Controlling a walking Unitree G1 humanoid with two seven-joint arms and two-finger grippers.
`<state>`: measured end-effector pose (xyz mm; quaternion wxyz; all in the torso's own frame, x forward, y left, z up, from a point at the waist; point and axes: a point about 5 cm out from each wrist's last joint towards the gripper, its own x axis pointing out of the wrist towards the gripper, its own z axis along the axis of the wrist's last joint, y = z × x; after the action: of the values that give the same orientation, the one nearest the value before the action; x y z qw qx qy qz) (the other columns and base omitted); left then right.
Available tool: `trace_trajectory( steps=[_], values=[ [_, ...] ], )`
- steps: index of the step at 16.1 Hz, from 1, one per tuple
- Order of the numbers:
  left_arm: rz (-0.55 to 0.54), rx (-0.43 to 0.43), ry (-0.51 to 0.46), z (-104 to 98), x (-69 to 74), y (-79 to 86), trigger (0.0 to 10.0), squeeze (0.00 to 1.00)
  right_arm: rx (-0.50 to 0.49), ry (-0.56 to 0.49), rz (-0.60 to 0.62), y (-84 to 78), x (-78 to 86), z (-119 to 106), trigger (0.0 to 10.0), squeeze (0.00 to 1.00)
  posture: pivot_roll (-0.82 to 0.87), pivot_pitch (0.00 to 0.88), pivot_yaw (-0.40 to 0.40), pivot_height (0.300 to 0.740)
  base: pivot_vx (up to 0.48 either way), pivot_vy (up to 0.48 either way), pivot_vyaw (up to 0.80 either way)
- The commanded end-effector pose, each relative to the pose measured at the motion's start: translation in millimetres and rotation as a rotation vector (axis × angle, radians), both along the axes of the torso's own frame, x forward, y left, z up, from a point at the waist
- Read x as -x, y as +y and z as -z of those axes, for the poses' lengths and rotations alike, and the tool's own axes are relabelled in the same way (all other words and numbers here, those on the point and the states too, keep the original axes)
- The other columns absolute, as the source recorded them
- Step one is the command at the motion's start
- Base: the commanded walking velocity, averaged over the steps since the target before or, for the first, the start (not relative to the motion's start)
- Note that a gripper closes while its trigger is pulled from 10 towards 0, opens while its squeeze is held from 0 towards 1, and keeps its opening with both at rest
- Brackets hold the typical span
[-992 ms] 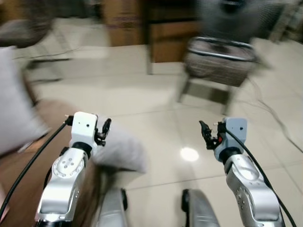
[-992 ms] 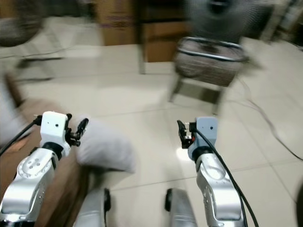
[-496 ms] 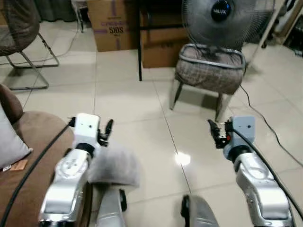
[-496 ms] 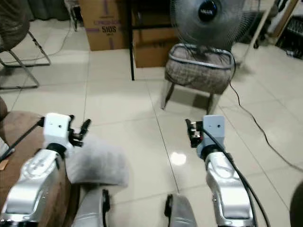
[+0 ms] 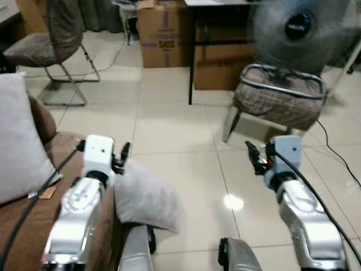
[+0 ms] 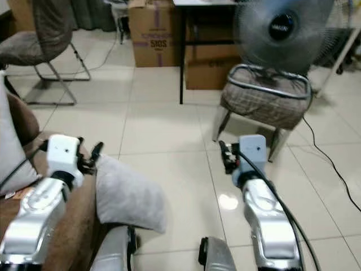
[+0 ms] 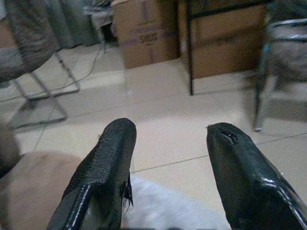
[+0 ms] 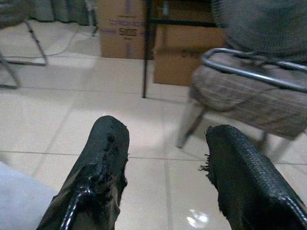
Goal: Move the pillow to the sofa from floor
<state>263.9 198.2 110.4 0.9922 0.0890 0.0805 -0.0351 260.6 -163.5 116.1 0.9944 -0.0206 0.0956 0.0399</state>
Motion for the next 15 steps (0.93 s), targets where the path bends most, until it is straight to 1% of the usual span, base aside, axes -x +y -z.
trace_trajectory(
  steps=[1, 6, 9, 13, 15],
  values=[
    [0.015, 0.007, -0.005, -1.4, -1.7, -3.8, 10.0, 0.16, 0.006, -0.014, 0.005, -1.8, -0.2, -2.8, 10.0, 0.00, 0.03, 0.000, 0.019, 0.590, 0.289, 0.000, 0.00],
    [0.017, 0.004, -0.008, -2.9, -4.0, -4.1, 10.0, 0.15, -0.001, -0.012, 0.012, -2.8, -0.3, -1.7, 10.0, 0.00, 0.03, 0.000, 0.018, 0.590, 0.288, 0.000, 0.00],
    [0.008, -0.013, 0.000, -1.2, -4.5, -2.9, 10.0, 0.13, -0.016, -0.014, 0.009, -2.3, 0.1, -1.3, 10.0, 0.00, 0.03, 0.000, 0.018, 0.585, 0.000, 0.000, 0.00],
    [0.022, -0.017, 0.004, -0.6, -5.0, -4.1, 10.0, 0.14, -0.015, -0.011, 0.021, -4.5, 0.8, -0.3, 10.0, 0.00, 0.03, 0.000, 0.020, 0.550, 0.000, 0.000, 0.00],
    [0.022, -0.015, 0.003, -0.7, -5.3, -4.2, 10.0, 0.14, -0.015, -0.011, 0.021, -4.6, 0.8, -0.2, 10.0, 0.00, 0.03, 0.000, 0.020, 0.540, 0.000, 0.000, 0.00]
  ],
)
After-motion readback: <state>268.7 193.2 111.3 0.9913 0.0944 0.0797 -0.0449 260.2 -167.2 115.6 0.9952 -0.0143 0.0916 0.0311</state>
